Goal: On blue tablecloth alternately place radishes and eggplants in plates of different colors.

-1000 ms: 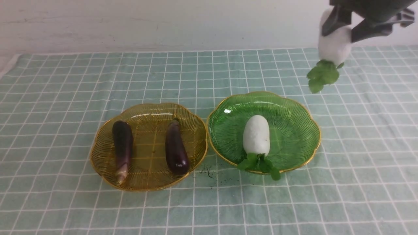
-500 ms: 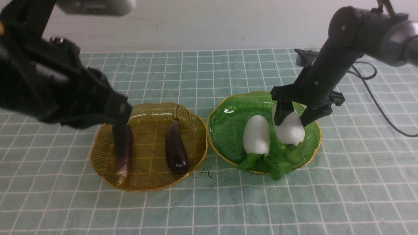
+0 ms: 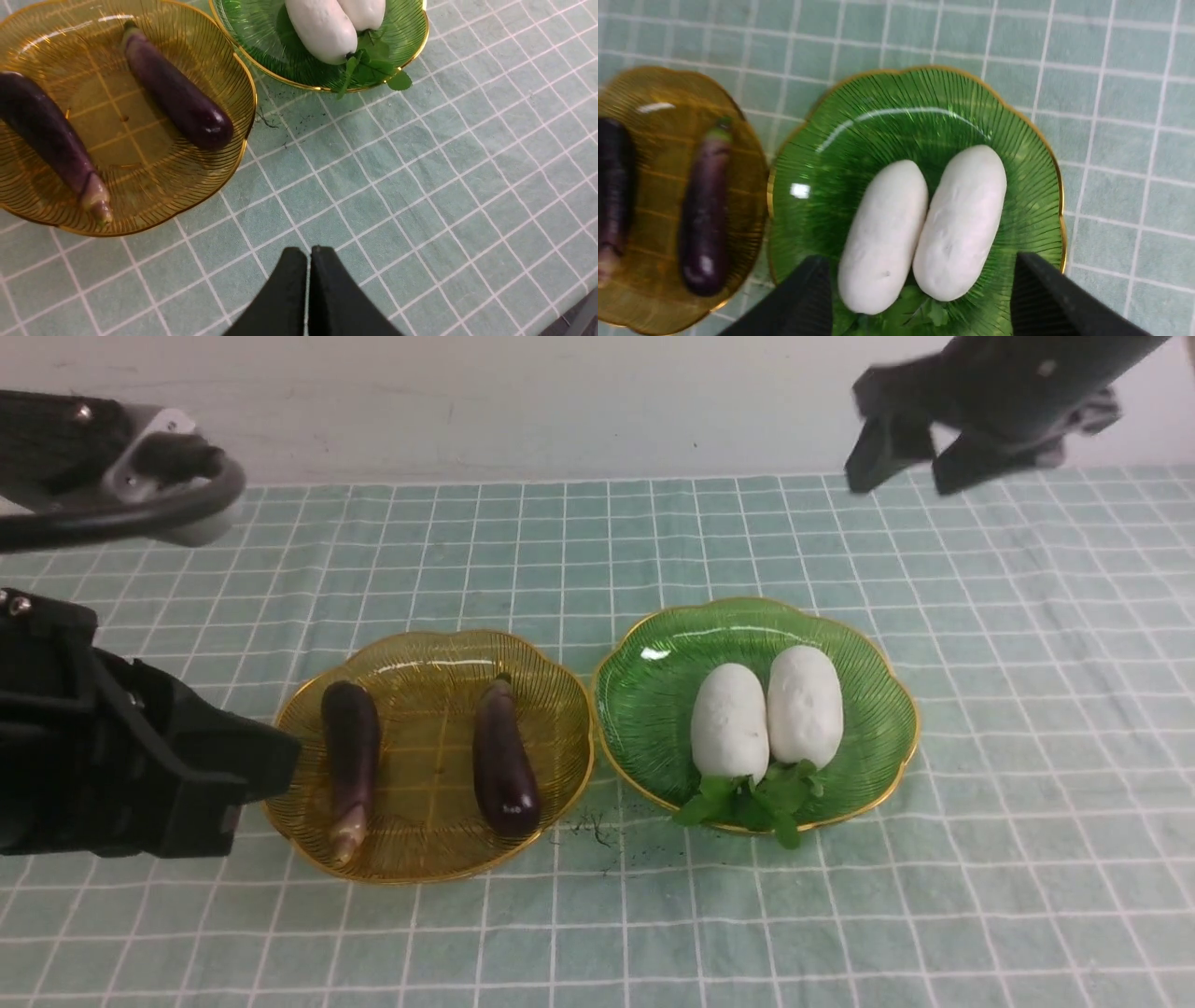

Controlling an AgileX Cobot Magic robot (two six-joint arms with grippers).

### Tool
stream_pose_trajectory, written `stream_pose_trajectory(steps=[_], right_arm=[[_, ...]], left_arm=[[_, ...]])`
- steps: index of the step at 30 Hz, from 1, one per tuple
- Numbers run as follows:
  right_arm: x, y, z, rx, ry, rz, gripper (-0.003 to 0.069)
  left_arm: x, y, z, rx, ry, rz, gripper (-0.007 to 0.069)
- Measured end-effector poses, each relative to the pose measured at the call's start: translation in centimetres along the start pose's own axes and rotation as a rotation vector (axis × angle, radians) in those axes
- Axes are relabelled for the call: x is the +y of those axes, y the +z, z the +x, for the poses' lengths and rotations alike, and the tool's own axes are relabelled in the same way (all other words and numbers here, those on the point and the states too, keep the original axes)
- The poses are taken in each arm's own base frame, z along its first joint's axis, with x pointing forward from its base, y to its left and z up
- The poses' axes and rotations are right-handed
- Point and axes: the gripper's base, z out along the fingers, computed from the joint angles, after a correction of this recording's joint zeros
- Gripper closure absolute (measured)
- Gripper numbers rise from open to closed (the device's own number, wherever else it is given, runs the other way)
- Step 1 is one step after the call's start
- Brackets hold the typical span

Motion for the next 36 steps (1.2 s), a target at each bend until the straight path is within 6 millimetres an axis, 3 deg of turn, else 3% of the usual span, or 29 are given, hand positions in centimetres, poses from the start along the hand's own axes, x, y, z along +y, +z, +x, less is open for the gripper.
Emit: stream_pose_trajectory(steps=[2,3,5,8,10,11,12,16,18,19,21,26,31,33,34,35,36], right_arm=[[1.3,-7.9,1.4,-0.154,-0.042,-0.001,0.0351],[1.7,-10.4,2.3,-0.200,-0.066,0.003,0.0393],[2.5,-16.8,6.0,-0.328,-0.111,0.013,0.0519],[2.6,-20.4,10.8,-0.486,-0.133,0.018,0.0622],[2.4,-22.1,14.0,-0.658,-0.142,0.018,0.0652],[2.2,-22.5,16.4,-0.737,-0.142,0.017,0.0661],[2.2,-22.6,16.3,-0.759,-0.142,0.016,0.0661],[0.3,-21.9,26.3,-1.228,-0.156,0.039,0.0671],[-0.5,-20.6,29.9,-1.381,-0.157,0.037,0.0671],[-0.5,-20.6,29.9,-1.381,-0.156,0.036,0.0671],[-1.2,-18.3,31.5,-1.432,-0.133,0.026,0.0671],[-1.6,-16.3,31.6,-1.348,-0.123,0.032,0.0671],[-1.6,-16.6,31.7,-1.372,-0.135,0.040,0.0671],[-1.6,-16.5,31.8,-1.361,-0.137,0.042,0.0671],[-1.6,-16.5,31.8,-1.361,-0.137,0.042,0.0671],[-1.6,-16.4,31.8,-1.353,-0.137,0.042,0.0671],[-1.6,-16.4,31.8,-1.353,-0.137,0.042,0.0671]], left_arm=[[-0.1,-0.2,0.1,-0.008,0.002,0.000,0.0632],[-0.1,-0.3,0.1,-0.009,0.002,0.000,0.0632],[-0.1,-0.3,0.0,-0.012,0.002,0.000,0.0632],[-0.1,-0.3,0.0,-0.019,0.002,-0.001,0.0632],[0.0,-0.3,-0.1,-0.025,0.002,-0.002,0.0632],[0.0,-0.3,-0.1,-0.030,0.002,-0.003,0.0632],[0.0,-0.3,-0.1,-0.034,0.002,-0.003,0.0632],[0.0,-0.3,-0.2,-0.045,0.015,-0.005,0.0632],[0.0,-0.3,-0.3,-0.048,0.022,-0.005,0.0632],[0.0,-0.2,-0.3,-0.047,0.023,-0.005,0.0632],[0.0,-0.1,-0.4,-0.064,0.021,0.002,0.0632],[0.0,-0.1,0.7,-0.119,0.026,-0.003,0.0632],[0.0,-1.3,4.4,-0.265,0.032,-0.021,0.0632],[0.0,-2.1,7.0,-0.382,0.036,-0.029,0.0632],[0.0,-2.1,7.0,-0.382,0.036,-0.029,0.0632],[0.1,-2.5,9.0,-0.465,0.041,-0.037,0.0632],[0.1,-2.5,9.1,-0.474,0.041,-0.038,0.0632]])
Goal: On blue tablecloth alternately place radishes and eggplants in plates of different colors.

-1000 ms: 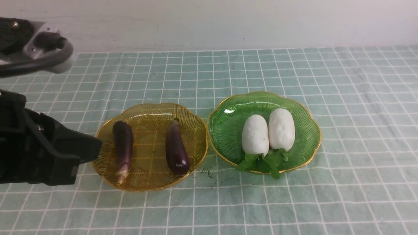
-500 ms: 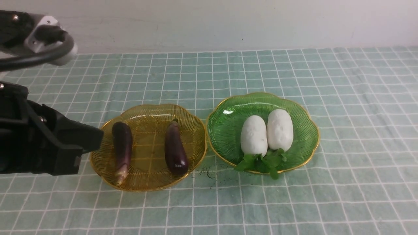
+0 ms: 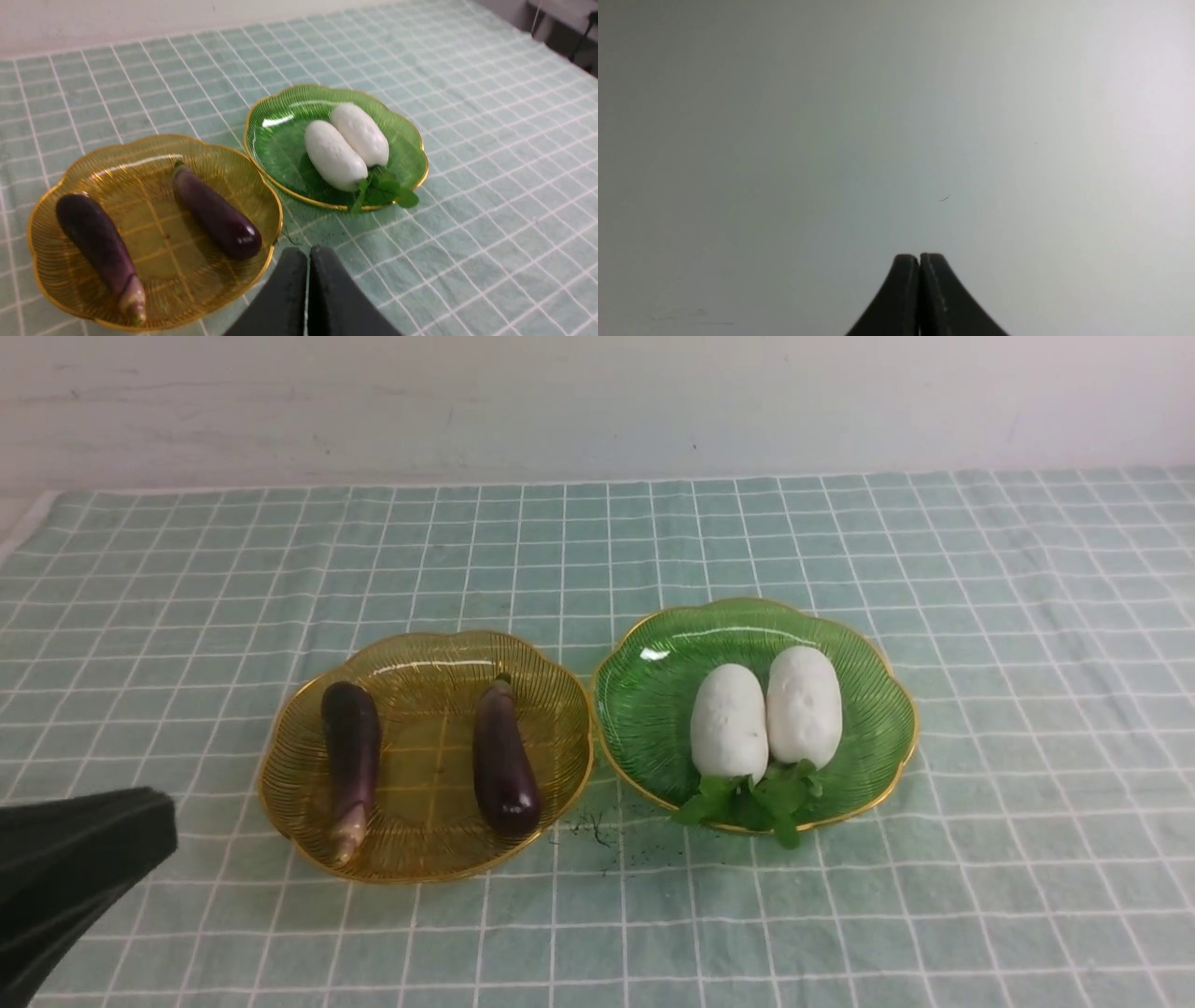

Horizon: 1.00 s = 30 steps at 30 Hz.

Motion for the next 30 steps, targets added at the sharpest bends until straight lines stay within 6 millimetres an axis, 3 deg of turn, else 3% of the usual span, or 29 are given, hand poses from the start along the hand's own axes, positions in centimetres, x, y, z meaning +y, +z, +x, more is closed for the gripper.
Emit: stream_pose_trajectory(steps=[7,13,23,30], right_arm=[[0.0,0.0,0.0,0.002,0.000,0.000,0.0671],[0.0,0.0,0.0,0.003,0.000,0.000,0.0671],[0.0,0.0,0.0,0.003,0.000,0.000,0.0671],[0.0,0.0,0.0,0.003,-0.001,0.000,0.0671]], left_arm=[[0.0,-2.4,3.7,-0.170,0.004,0.000,0.0632],[-0.1,-3.0,4.7,-0.202,0.009,0.005,0.0632],[0.4,-2.6,5.3,-0.175,0.059,-0.038,0.0632],[2.4,-0.8,9.5,-0.160,0.121,-0.260,0.0632]])
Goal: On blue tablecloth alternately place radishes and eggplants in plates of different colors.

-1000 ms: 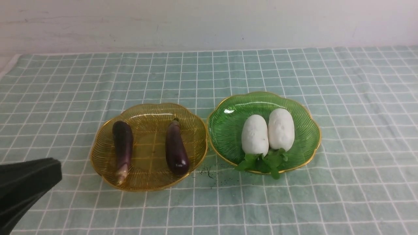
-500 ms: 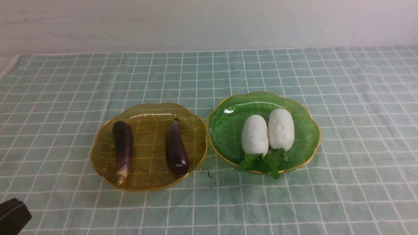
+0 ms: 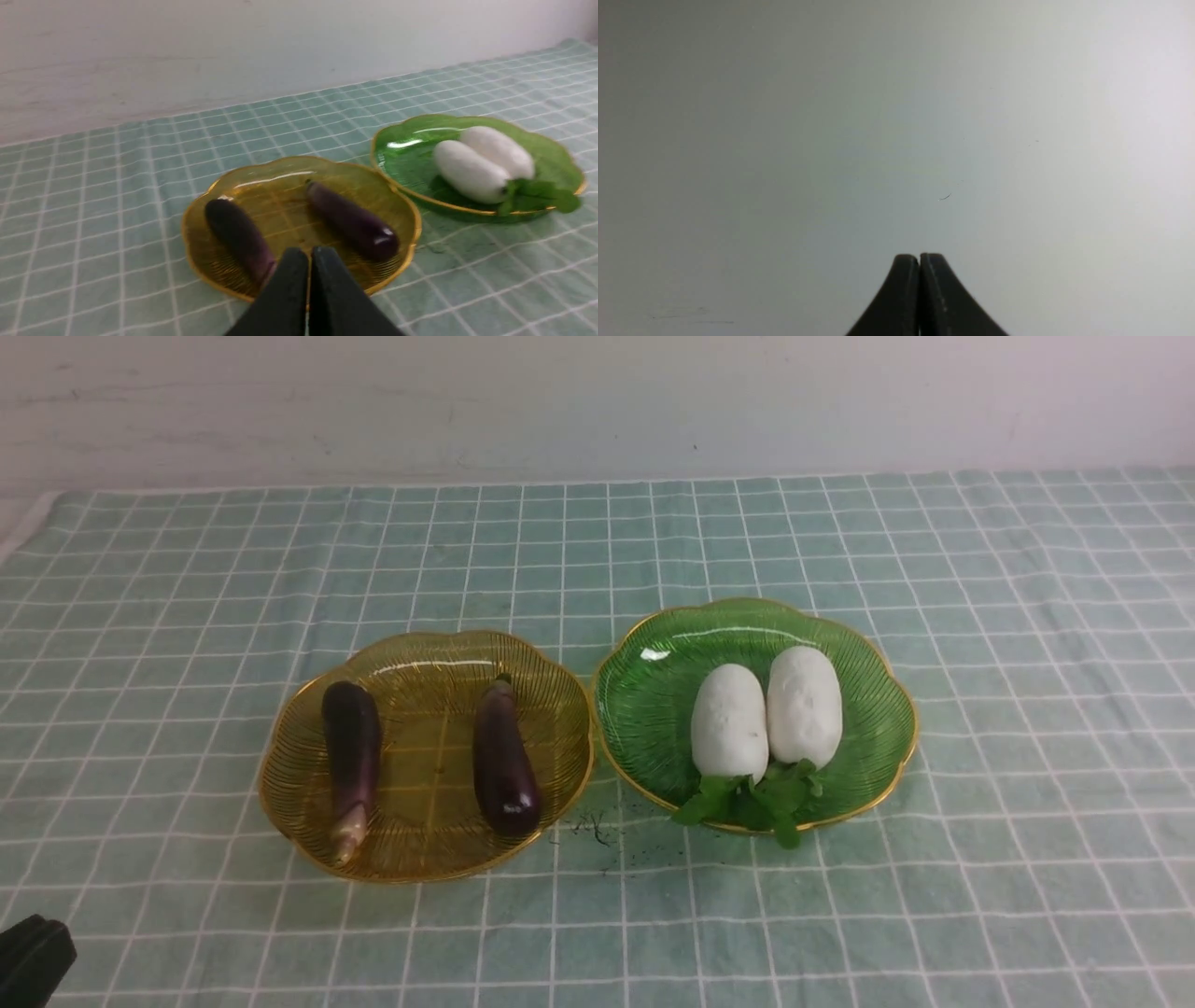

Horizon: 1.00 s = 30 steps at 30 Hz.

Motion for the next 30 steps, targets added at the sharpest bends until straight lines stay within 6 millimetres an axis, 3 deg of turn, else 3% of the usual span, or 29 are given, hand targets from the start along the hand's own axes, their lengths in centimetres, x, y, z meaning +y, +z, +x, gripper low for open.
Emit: stream_pose_trajectory(steps=[7,10,30], right_arm=[[0.0,0.0,0.0,0.000,0.000,0.000,0.0671],[0.0,0.0,0.0,0.001,0.000,0.000,0.0671],[0.0,0.0,0.0,0.001,0.000,0.000,0.0671]], left_arm=[[0.7,2.2,6.9,0.111,-0.010,-0.156,0.0632],[0.7,2.4,8.2,0.150,-0.013,-0.155,0.0632],[0.7,2.5,8.3,0.160,-0.014,-0.155,0.0632]])
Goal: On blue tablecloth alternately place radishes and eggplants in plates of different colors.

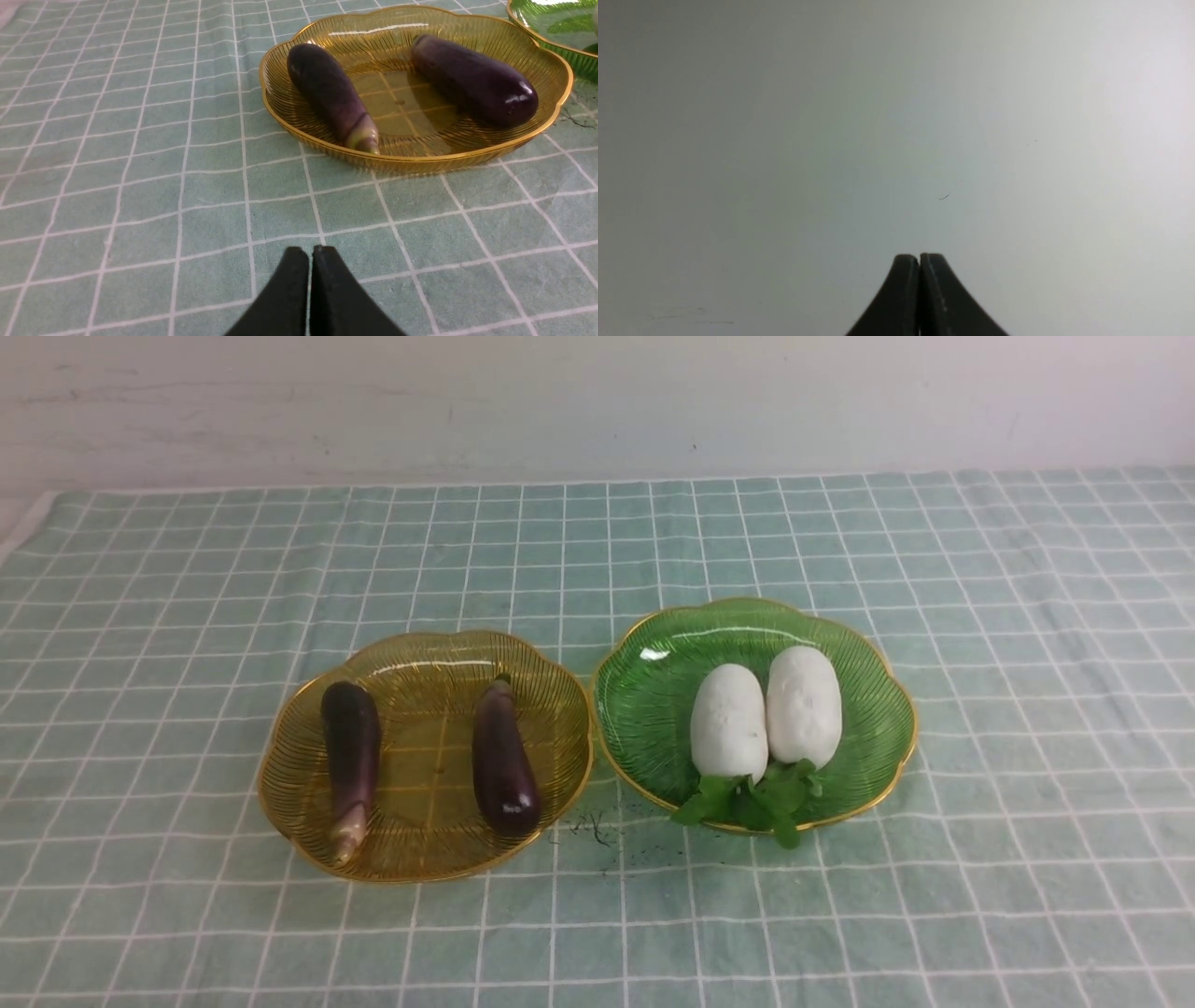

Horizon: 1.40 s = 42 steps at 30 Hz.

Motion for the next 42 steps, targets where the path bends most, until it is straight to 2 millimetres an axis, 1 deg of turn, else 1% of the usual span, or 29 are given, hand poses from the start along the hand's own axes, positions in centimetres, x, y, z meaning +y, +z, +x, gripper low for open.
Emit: stream_pose_trajectory(steps=[7,9,11,12,13,15,18,19,20,21,22,42], right_arm=[[0.0,0.0,0.1,0.007,-0.004,0.000,0.0671],[-0.1,0.0,1.1,0.069,-0.055,0.003,0.0671],[-0.3,0.0,3.0,0.158,-0.142,0.034,0.0671],[-0.3,0.0,3.2,0.169,-0.145,0.039,0.0671],[-0.6,-0.2,4.7,0.236,-0.186,0.072,0.0671],[-1.4,-0.8,8.6,0.396,-0.256,0.149,0.0671],[-2.3,-2.1,12.8,0.551,-0.290,0.208,0.0671],[-2.5,-2.5,13.9,0.591,-0.289,0.216,0.0671],[-2.6,-2.7,14.4,0.611,-0.287,0.220,0.0671],[-2.8,-3.3,15.7,0.673,-0.280,0.228,0.0671],[-2.8,-3.6,16.1,0.709,-0.274,0.230,0.0671],[-2.8,-3.7,16.1,0.729,-0.271,0.232,0.0671]], left_arm=[[0.0,0.0,0.0,0.000,0.000,0.000,0.0632],[0.0,0.0,0.0,0.001,0.000,0.000,0.0632],[0.0,0.0,0.0,0.001,0.000,0.000,0.0632],[0.0,0.0,0.0,0.001,0.000,0.000,0.0632],[0.0,0.0,0.0,0.001,0.000,0.000,0.0632],[0.0,0.0,0.0,0.001,0.000,0.000,0.0632],[0.0,0.0,0.0,0.001,0.000,0.000,0.0632],[0.0,0.0,0.0,0.001,0.000,0.000,0.0632],[0.0,0.0,0.0,0.001,0.000,0.000,0.0632],[0.0,0.0,0.0,0.001,0.000,0.000,0.0632],[0.0,0.0,0.0,0.002,0.000,0.000,0.0632],[0.0,0.0,0.0,0.002,0.000,0.000,0.0632]])
